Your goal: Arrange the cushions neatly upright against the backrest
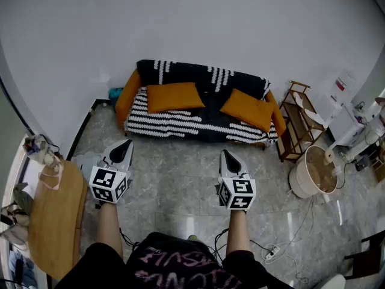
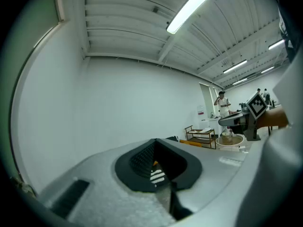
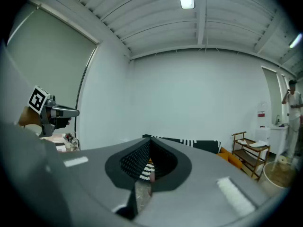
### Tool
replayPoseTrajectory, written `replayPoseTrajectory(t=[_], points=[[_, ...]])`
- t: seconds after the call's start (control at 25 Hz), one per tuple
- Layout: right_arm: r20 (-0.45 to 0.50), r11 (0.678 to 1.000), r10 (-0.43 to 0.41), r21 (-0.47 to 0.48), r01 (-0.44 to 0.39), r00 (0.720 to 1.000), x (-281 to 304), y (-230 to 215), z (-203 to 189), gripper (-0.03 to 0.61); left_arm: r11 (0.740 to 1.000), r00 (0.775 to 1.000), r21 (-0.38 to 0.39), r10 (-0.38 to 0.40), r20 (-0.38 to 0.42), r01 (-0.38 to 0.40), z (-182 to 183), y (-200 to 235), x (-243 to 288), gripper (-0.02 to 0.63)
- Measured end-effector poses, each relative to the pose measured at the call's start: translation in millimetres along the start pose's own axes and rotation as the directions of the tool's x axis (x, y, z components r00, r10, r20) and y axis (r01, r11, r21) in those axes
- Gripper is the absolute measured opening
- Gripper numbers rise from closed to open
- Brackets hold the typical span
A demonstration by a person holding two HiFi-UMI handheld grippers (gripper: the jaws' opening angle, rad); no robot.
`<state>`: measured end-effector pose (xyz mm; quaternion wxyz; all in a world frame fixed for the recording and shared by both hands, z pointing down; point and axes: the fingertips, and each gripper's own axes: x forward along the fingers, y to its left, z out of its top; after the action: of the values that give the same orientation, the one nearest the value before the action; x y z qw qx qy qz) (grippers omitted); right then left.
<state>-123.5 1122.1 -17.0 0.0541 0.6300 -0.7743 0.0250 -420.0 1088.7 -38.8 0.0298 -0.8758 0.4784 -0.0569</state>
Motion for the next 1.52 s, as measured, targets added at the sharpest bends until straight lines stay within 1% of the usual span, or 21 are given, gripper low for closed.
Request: replayPoseTrajectory(t=[0.16,0.48,0.64,0.76,0.92,1.04,1.24,1.36,1.52], points=[[0.003,1.0,-0.004,-0.003,0.004,1.0,1,-1,1,0.012,1.0,1.0,0.006,-0.007,-0.003,0.007,-2,-3,3,-0.002],[-0.002,1.0,-0.001,-0.025,0.001,1.0,8,5,-1,0.012,1.0,1.0,-0.008,-0.012,-0.004,0.012,-6,1,4,-0.002],[-0.006,1.0,0.007,-0.024,-0.007,1.0,11,11,-4,0.012,1.0,1.0,-0.011,-0.027,-0.01,0.027,-10,0,7,-0.002],[-0.025,0.999,0.01,-0.035,-0.011,1.0,18,13,-10,0.012,0.999,0.999,-0.024,-0.037,-0.021,0.037,-17,3,13,-0.002],[-0.046,1.0,0.002,-0.024,-0.003,0.999,33,8,-19,0.012,0.998,0.998,-0.036,-0.045,-0.038,0.044,-28,11,26,-0.002],[-0.047,1.0,-0.006,-0.016,0.006,0.999,54,0,-21,0.012,0.998,0.998,-0.044,-0.048,-0.042,0.046,-33,21,44,-0.002],[-0.062,1.0,0.009,-0.01,-0.01,0.998,105,-15,-28,0.012,0.998,0.997,-0.047,-0.048,-0.062,0.045,-46,39,87,-0.002],[-0.071,1.0,0.018,-0.001,-0.018,0.997,145,-30,-34,0.012,0.998,0.996,-0.048,-0.046,-0.082,0.042,-55,50,125,-0.002],[-0.088,1.0,0.016,0.025,-0.014,0.996,209,-63,-38,0.012,0.998,0.993,-0.045,-0.04,-0.108,0.035,-57,73,188,-0.002]])
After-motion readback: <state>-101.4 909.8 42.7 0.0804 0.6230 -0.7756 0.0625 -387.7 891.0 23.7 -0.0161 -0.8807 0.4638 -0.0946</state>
